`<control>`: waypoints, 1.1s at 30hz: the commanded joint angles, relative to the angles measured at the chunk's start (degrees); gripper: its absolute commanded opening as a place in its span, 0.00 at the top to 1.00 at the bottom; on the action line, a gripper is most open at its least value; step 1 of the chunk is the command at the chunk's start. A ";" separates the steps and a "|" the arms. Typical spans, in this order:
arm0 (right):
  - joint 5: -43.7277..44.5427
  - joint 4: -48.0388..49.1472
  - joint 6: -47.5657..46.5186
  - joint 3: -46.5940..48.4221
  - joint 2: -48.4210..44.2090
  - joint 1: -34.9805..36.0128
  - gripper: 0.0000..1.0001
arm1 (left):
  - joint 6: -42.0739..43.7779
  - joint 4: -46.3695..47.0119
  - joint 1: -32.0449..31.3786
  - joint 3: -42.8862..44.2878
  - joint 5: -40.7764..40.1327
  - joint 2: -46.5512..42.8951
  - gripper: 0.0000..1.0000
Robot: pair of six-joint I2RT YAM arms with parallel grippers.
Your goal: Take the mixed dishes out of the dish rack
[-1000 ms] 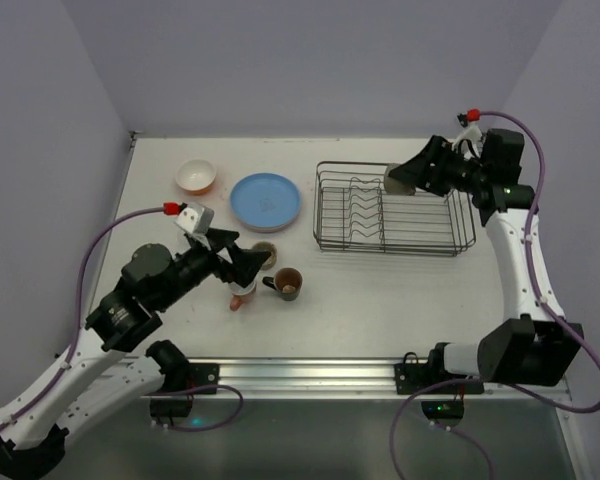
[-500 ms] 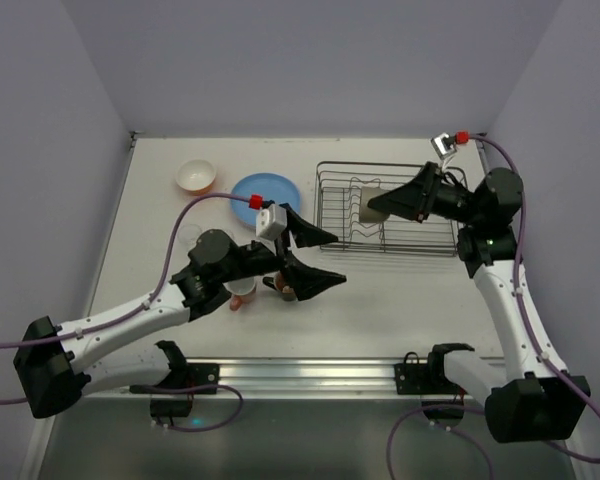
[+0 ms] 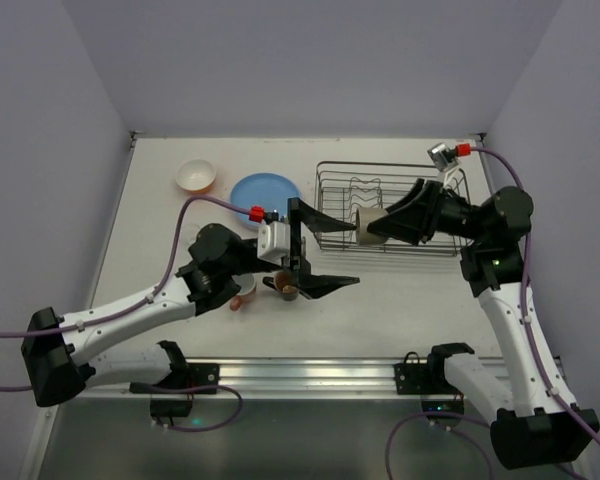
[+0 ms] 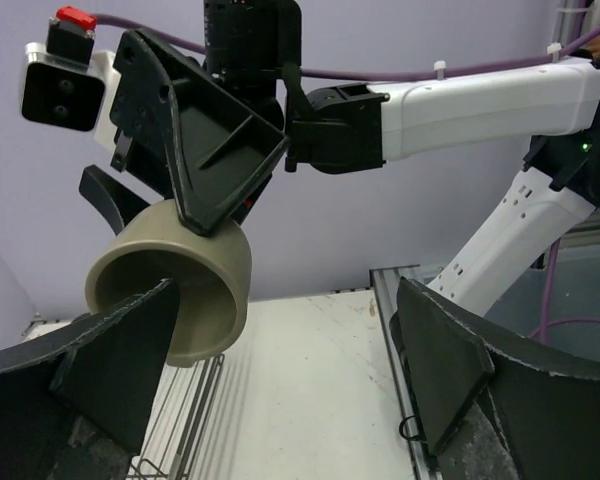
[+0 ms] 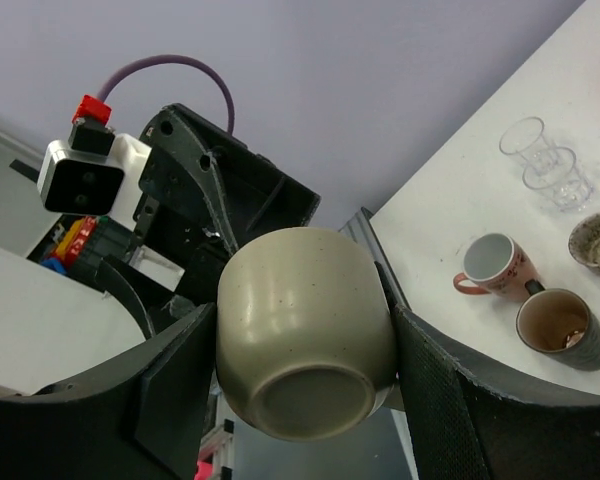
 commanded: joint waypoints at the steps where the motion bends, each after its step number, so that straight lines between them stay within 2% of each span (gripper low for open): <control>1: -0.40 -0.23 -0.38 2.78 -0.22 0.33 1.00 | 3.60 2.30 -0.73 3.13 0.65 0.97 0.08; 4: 0.48 -0.23 -0.64 2.87 -0.22 0.77 1.00 | 3.34 2.56 -1.25 3.66 0.30 1.67 0.16; 13: 1.01 -1.11 -1.61 2.87 -1.36 1.64 1.00 | 2.37 3.79 -2.22 5.42 -1.90 4.83 0.55; 14: 1.10 -0.93 -1.61 3.04 -1.36 1.91 1.00 | 2.11 3.96 -2.31 5.60 -1.99 5.10 0.68; 16: 1.18 -1.11 -1.79 3.13 -1.45 2.26 1.00 | 1.49 4.31 -2.31 6.12 -2.34 5.62 0.84; 19: 1.36 -1.20 -2.31 3.05 -1.71 3.05 1.00 | 1.05 5.19 -2.40 6.48 -3.30 6.15 0.87; 20: 1.53 -1.81 -2.66 3.05 -1.80 3.14 1.00 | 0.79 5.72 -2.40 6.48 -3.48 6.15 1.00; 25: 1.10 0.54 -2.41 1.56 -2.59 3.32 0.98 | -0.70 6.86 -2.40 6.65 -5.24 6.33 1.00; 26: 1.01 0.82 -2.40 1.12 -2.68 3.32 0.76 | -0.97 7.82 -2.40 6.13 -5.50 6.24 1.00; 28: 1.53 0.04 -3.28 1.11 -2.94 3.40 0.44 | -0.97 7.66 -2.40 5.95 -5.68 5.89 1.00; 29: 1.88 -0.31 -3.72 1.29 -3.21 3.32 0.04 | -0.88 7.39 -2.40 5.60 -5.59 5.72 1.00; 33: 3.99 -6.62 -8.36 3.83 -3.65 3.32 0.01 | -0.27 5.11 -2.40 5.33 -8.13 4.57 1.00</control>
